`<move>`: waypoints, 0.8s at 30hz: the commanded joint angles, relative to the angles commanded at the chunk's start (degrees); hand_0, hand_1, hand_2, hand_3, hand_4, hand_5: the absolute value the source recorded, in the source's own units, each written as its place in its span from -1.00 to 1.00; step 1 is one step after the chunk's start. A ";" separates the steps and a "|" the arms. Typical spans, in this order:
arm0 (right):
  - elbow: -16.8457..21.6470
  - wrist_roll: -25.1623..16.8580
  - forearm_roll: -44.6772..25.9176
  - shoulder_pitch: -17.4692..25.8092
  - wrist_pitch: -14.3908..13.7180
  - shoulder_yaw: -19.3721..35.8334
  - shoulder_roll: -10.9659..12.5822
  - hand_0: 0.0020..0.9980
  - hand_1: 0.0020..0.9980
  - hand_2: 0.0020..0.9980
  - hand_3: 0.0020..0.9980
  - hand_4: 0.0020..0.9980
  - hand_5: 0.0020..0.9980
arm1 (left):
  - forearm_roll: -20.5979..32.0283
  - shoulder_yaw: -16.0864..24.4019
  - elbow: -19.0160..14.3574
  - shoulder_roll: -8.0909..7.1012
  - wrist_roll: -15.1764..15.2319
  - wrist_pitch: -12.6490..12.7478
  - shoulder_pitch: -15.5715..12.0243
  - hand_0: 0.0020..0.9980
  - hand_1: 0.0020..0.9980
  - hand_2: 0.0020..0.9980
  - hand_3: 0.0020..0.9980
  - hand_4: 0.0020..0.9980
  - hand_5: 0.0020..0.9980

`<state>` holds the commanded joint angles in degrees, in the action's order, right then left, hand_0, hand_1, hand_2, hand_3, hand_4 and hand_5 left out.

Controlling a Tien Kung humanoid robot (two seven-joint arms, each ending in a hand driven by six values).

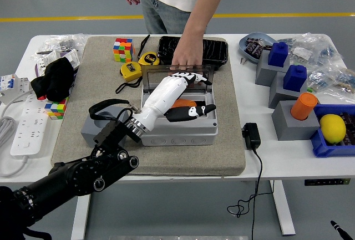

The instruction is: Fetch the battery,place it into the box,close the lid of the box

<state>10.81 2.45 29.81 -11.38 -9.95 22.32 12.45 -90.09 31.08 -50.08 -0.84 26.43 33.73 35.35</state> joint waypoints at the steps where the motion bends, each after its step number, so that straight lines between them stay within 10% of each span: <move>1: 0.01 0.00 0.03 0.01 0.01 0.04 -0.01 0.42 0.35 0.45 0.60 1.00 1.00 | 0.01 0.01 -0.36 -0.12 0.22 0.22 -0.11 0.51 0.49 0.34 0.30 0.89 0.92; 4: 0.00 0.01 0.03 0.01 0.01 0.08 -0.05 0.42 0.35 0.45 0.60 1.00 1.00 | -0.07 -0.12 -2.13 -0.67 1.01 1.09 -0.56 0.51 0.49 0.34 0.30 0.89 0.92; 5: 0.01 0.02 0.11 0.02 0.02 0.22 -0.08 0.42 0.35 0.45 0.60 1.00 1.00 | 0.12 -0.15 -3.11 -0.99 1.40 1.51 -0.83 -0.09 0.15 0.07 0.12 0.89 0.91; 10: -0.08 0.00 0.07 0.17 -0.02 0.47 -0.06 0.42 0.35 0.45 0.60 1.00 1.00 | 0.50 -0.55 -10.04 -3.18 3.02 3.25 -2.28 -0.09 0.15 0.07 0.12 0.89 0.91; 11: -0.10 0.00 0.05 0.22 -0.03 0.52 -0.06 0.42 0.34 0.45 0.60 1.00 1.00 | 0.53 -0.47 -11.83 -3.62 3.17 3.25 -2.54 -0.28 -0.15 -0.07 -0.02 0.91 0.95; 22: 0.05 0.13 0.48 0.06 0.04 1.01 -0.26 0.42 0.34 0.45 0.60 1.00 1.00 | -2.74 3.95 -17.46 -3.84 2.41 3.25 -1.87 -0.26 -0.04 -0.04 -0.01 0.91 0.96; 23: 0.04 0.18 0.48 0.03 0.02 1.00 -0.27 0.42 0.35 0.45 0.60 1.00 1.00 | -4.12 4.24 -16.77 -3.84 1.50 3.25 -1.60 0.28 0.30 0.21 0.17 0.91 0.96; 24: 0.03 0.18 0.45 0.02 0.02 0.94 -0.26 0.42 0.35 0.45 0.60 1.00 1.00 | -5.23 4.48 -16.15 -3.85 0.65 3.02 -1.42 0.28 0.30 0.21 0.17 0.91 0.96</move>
<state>10.84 2.63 30.26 -11.35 -9.94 23.26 12.19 -95.32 35.56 -66.23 -4.69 27.08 36.76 33.92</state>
